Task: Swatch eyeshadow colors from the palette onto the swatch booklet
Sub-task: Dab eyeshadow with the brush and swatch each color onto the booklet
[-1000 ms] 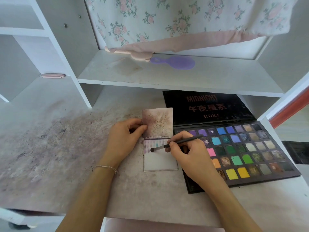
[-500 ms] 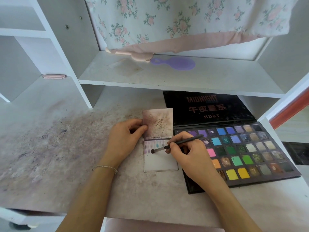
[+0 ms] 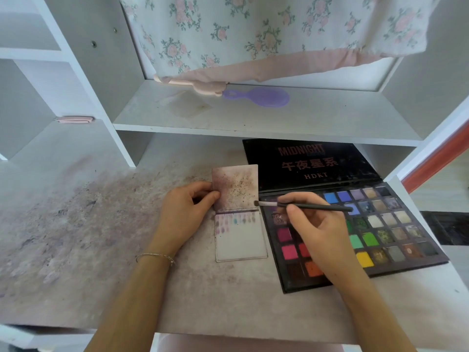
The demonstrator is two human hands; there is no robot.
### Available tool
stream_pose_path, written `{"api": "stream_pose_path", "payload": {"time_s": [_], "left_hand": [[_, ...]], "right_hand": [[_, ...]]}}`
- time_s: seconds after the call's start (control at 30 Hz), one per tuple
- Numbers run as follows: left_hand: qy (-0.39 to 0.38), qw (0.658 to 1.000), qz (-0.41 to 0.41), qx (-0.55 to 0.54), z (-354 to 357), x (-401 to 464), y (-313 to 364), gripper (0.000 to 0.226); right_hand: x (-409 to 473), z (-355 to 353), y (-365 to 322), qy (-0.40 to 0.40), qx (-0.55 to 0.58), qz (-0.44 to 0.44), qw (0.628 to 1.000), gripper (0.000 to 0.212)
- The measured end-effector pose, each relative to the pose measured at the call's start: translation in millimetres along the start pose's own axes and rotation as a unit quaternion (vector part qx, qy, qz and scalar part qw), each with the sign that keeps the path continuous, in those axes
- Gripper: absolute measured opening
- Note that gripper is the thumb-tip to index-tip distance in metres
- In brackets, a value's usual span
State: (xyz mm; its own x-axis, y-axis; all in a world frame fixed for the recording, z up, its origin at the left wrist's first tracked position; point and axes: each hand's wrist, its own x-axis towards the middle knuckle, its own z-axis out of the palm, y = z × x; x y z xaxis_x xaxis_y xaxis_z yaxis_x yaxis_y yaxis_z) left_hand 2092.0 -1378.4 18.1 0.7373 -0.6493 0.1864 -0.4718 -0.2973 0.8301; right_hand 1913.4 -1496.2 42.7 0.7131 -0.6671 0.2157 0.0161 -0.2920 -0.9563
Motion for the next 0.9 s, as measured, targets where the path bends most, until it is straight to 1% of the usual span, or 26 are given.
{"api": "stream_pose_path", "payload": {"time_s": [0.07, 0.23, 0.37, 0.4, 0.47, 0.5, 0.63, 0.77, 0.9], "left_hand": [[0.001, 1.000, -0.004, -0.002, -0.2, 0.0, -0.5, 0.013], [0.002, 1.000, 0.000, 0.012, -0.5, -0.5, -0.2, 0.014], [0.004, 1.000, -0.004, 0.014, -0.2, -0.7, 0.0, 0.014], [0.004, 1.000, -0.004, 0.013, 0.0, -0.7, 0.4, 0.015], [0.004, 1.000, -0.005, 0.007, 0.3, -0.6, 1.0, 0.015], [0.004, 1.000, -0.006, 0.005, 0.3, -0.7, 1.3, 0.015], [0.004, 1.000, -0.006, 0.017, 0.2, -1.1, 1.7, 0.015], [0.006, 1.000, -0.006, 0.017, 0.0, -2.1, 3.3, 0.017], [0.008, 1.000, -0.007, 0.015, 0.0, -2.6, 3.9, 0.017]], "right_hand": [[-3.2, -12.7, 2.2, 0.026, 0.000, 0.009, 1.000, 0.028], [-11.0, -47.3, 15.9, 0.088, -0.049, 0.045, 0.994, 0.027], [-17.7, -63.3, 23.4, 0.158, -0.103, 0.008, 0.982, 0.030], [-18.9, -64.4, 24.5, 0.168, -0.117, -0.006, 0.979, 0.027], [-20.2, -63.5, 26.0, 0.173, -0.144, -0.031, 0.974, 0.019], [-20.5, -62.3, 26.2, 0.173, -0.156, -0.041, 0.972, 0.019], [-19.7, -60.4, 27.4, 0.164, -0.189, -0.073, 0.965, 0.027], [-18.9, -61.9, 29.8, 0.141, -0.208, -0.070, 0.965, 0.027], [-19.3, -62.1, 30.4, 0.143, -0.197, -0.061, 0.968, 0.024]]}}
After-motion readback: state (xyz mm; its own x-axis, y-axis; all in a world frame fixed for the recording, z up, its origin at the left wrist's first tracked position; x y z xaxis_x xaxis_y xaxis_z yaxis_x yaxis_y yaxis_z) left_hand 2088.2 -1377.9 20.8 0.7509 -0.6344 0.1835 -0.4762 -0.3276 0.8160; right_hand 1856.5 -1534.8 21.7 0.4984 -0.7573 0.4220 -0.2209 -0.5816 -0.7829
